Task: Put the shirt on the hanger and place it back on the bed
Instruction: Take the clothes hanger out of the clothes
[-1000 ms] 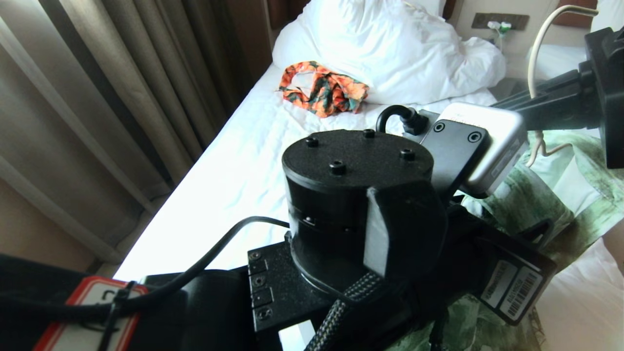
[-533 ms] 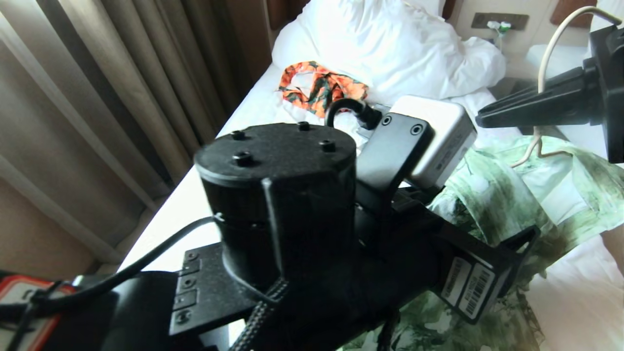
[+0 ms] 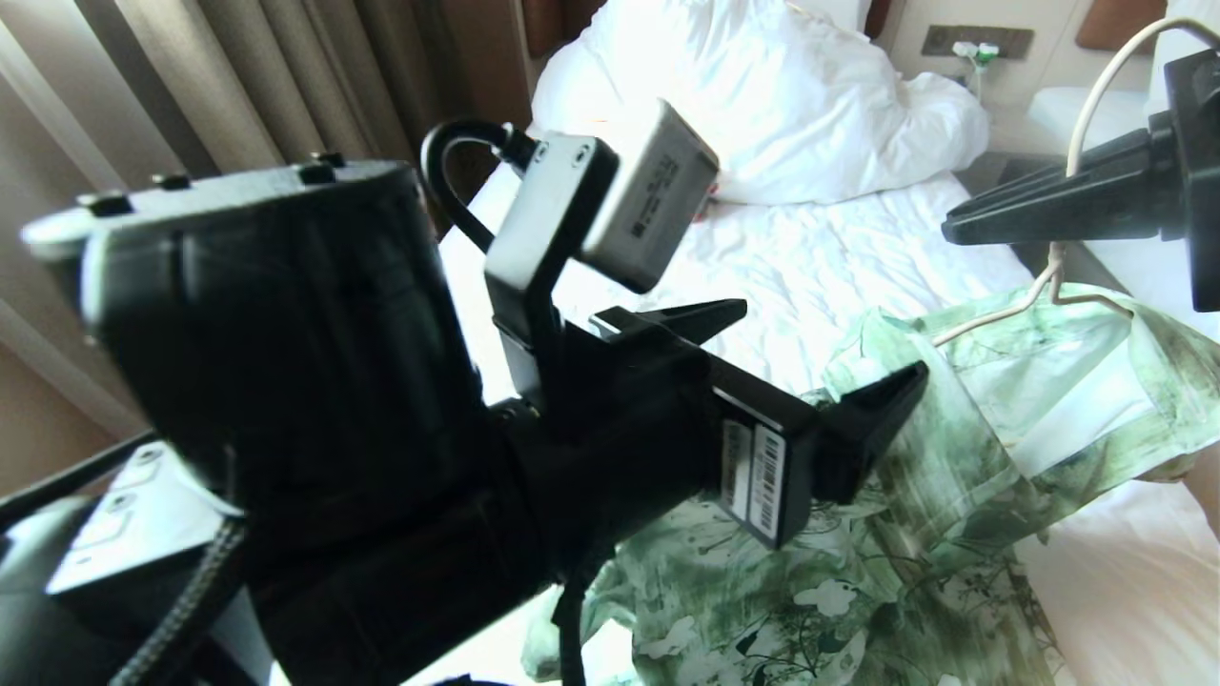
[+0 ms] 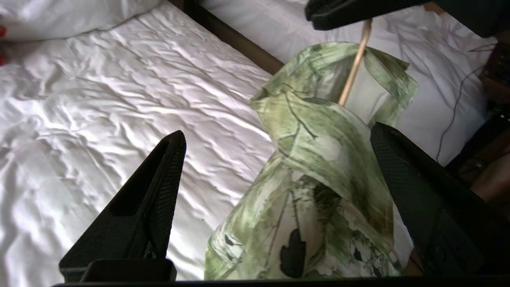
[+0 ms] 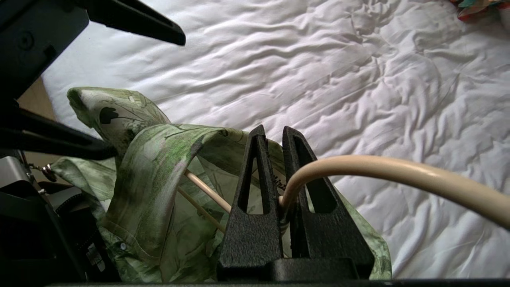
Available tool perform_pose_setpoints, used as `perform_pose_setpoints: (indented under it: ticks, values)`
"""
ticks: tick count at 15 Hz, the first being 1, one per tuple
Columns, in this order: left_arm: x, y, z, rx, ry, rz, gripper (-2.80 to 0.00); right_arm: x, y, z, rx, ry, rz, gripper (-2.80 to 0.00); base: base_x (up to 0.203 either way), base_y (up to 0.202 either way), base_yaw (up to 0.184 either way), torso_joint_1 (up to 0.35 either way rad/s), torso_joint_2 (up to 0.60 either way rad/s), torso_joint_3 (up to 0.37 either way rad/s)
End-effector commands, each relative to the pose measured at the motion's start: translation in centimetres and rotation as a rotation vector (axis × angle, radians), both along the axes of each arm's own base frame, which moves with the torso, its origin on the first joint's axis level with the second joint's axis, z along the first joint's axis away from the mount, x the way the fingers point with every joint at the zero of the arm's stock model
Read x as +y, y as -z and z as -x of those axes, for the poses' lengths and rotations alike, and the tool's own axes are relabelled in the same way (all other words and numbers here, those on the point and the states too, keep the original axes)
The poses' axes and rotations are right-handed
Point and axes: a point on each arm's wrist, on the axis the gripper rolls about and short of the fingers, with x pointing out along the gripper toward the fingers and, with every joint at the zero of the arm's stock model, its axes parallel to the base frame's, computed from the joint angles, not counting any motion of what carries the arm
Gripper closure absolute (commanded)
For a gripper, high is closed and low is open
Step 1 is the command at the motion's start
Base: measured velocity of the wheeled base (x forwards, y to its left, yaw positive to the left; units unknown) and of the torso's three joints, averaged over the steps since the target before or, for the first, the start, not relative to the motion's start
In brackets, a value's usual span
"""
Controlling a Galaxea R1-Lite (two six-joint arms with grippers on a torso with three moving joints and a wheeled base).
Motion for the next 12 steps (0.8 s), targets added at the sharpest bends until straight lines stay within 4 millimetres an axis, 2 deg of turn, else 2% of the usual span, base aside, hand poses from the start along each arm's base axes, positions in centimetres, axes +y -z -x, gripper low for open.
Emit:
perform_pose_setpoints:
  ticks: [1,2,7,12]
  values:
    - [1.4,-1.1,-0.3,-0.018,-0.036,0.037,-2.80,-0.3,-0.1,0.1,-0.005,0.007,-0.001,0.00,0.000,0.000,0.000,0.000,0.00,0.000]
    - [1.9,-1.3,-0.4,-0.021,-0.048,0.043,0.00,-0.3,-0.2,0.1,-0.007,0.009,-0.002,0.00,0.000,0.000,0.000,0.000,0.00,0.000]
    - [4.3,0.4,0.1,0.002,-0.086,0.000,0.00,-0.4,-0.7,-0.4,-0.020,0.015,-0.071,0.00,0.000,0.000,0.000,0.000,0.00,0.000]
    - [8.7,2.0,-0.1,0.021,-0.216,-0.026,0.00,-0.6,-1.0,-0.5,-0.045,0.034,-0.079,0.00,0.000,0.000,0.000,0.005,-0.02,-0.012]
